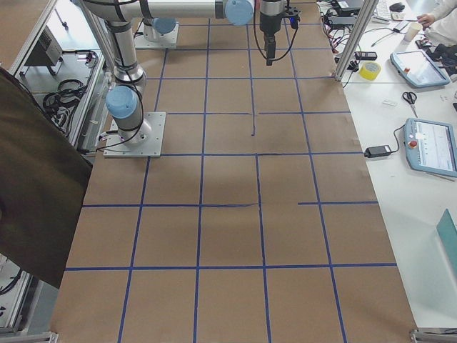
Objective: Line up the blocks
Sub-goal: 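Lower the orange cube between the purple and pink cubes, release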
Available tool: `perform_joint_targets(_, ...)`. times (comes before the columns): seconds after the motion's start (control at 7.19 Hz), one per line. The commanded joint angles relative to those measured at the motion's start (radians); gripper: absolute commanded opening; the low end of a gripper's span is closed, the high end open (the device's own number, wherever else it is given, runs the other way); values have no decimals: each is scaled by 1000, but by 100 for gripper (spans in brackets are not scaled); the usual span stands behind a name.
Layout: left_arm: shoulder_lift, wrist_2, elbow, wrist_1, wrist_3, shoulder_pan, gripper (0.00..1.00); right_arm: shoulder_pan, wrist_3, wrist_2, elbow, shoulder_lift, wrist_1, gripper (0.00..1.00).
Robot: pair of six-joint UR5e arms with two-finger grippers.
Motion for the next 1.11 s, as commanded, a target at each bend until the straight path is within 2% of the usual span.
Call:
perform_joint_targets(0.0,-1,-1,-4,7,36,1,0,1,0,0,0,0,-1,100)
perform_joint_targets(0.42,3,7,5,32,42,1,0,2,0,0,0,0,-1,100)
perform_joint_targets(0.97,-14,-2,-56,56,66,1,0,4,2,0,2,0,-1,100)
